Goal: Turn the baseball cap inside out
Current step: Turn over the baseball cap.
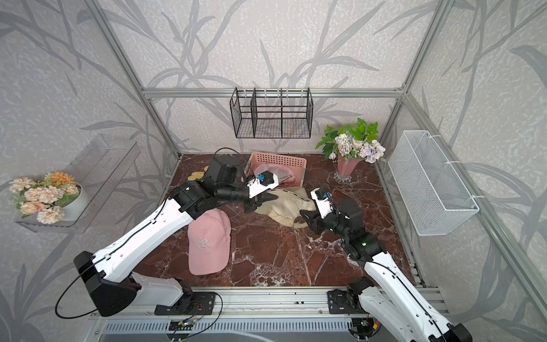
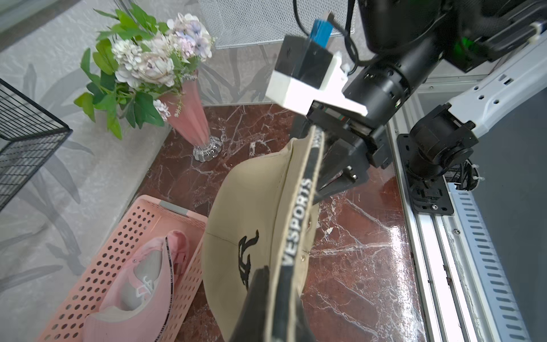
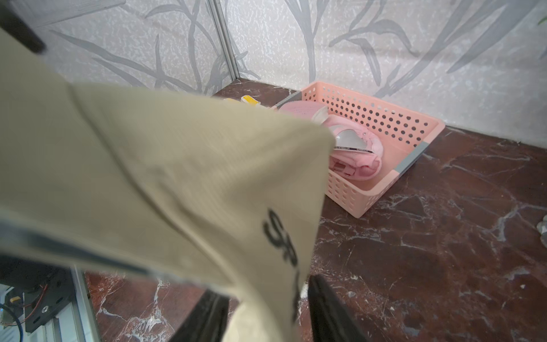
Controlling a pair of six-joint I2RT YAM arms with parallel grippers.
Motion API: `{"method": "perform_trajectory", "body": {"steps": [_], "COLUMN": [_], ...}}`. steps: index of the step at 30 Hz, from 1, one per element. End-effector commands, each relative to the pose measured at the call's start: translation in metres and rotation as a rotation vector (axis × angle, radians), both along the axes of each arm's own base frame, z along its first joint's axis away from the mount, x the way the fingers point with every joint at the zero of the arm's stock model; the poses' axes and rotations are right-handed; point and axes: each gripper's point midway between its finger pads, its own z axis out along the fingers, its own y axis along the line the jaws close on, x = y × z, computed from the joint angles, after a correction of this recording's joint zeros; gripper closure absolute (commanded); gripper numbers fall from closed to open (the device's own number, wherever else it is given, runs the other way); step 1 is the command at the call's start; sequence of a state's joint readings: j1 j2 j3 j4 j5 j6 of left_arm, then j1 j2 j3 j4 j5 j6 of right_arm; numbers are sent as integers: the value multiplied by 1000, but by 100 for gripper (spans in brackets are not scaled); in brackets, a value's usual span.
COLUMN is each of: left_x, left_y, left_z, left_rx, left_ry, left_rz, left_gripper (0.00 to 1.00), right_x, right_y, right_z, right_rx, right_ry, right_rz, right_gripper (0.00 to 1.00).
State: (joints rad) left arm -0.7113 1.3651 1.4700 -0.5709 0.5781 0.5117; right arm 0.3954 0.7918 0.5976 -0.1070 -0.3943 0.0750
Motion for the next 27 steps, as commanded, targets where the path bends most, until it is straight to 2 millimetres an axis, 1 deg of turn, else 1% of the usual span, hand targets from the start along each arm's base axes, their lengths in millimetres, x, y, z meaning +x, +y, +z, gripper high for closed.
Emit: {"method": "perform_trajectory", "body": {"steps": [1, 3, 4, 7, 9, 12, 15, 17, 21, 24, 27], "left_x": [0, 4, 6, 4, 3, 3, 1, -1, -6, -7, -3], "left_y": [-1, 0, 1, 1, 0, 0, -1, -2, -2, -2, -3], "left_z": [9, 10, 9, 6, 3, -3, -6, -6, -8, -4, 9], "left_rx": [-38, -38, -37, -36, -35, -26, -32, -41, -50, -74, -132], "left_ry": [-18, -25, -25, -18, -10, 4, 18, 25, 41, 42, 45], "left_rz": [1, 24, 33, 28, 21, 22, 15, 3, -11, -2, 33], "left_gripper": [100, 100, 100, 100, 100, 100, 100, 100, 100, 100, 100], "right_x": [-4, -9, -11, -14, -16, -15, -9, 0, 18, 26, 32], "right_y": [5, 9, 10, 11, 13, 14, 12, 7, -9, -22, -37], "right_z": [16, 17, 17, 20, 26, 36, 39, 35, 22, 10, -3], "right_rx": [73, 90, 97, 120, 143, 171, 176, 165, 135, 86, 47], "right_ry": [-31, -22, -17, -30, -50, -73, -81, -70, -57, -42, 4], "right_rz": [41, 70, 79, 90, 101, 101, 77, 22, -116, -202, -304], "right_gripper": [58, 67, 70, 71, 67, 57, 56, 63, 86, 96, 99]}}
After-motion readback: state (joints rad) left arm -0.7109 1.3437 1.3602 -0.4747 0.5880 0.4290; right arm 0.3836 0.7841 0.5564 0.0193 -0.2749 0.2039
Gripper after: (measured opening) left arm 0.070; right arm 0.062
